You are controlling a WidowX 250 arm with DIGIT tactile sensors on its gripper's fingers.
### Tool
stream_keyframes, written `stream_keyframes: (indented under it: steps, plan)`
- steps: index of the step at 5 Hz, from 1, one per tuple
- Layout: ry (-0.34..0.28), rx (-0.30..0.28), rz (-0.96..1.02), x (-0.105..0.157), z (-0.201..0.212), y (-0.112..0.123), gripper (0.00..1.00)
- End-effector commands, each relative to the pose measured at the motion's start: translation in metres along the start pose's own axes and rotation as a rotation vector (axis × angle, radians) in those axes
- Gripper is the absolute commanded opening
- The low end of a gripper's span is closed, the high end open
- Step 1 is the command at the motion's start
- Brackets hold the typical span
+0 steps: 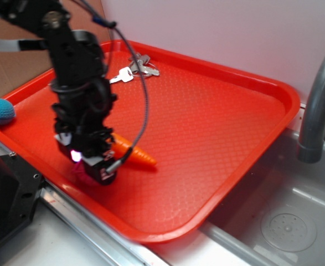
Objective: Grab the red paper.
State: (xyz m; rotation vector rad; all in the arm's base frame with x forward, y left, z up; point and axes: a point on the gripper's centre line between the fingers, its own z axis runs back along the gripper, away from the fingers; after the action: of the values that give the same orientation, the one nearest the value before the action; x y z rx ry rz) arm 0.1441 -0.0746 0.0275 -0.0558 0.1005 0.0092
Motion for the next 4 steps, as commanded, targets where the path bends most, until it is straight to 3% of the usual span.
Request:
stream_keyframes:
  steps: [1, 3, 4]
  plan:
    - [-0.044, 0.006, 0.030, 0.020, 0.065, 0.012, 0.00]
    - [-0.125, 0.028, 0.151, 0.034, 0.170, 0.036, 0.00]
    - [-0.100, 0.060, 0.175, 0.033, 0.187, 0.047, 0.00]
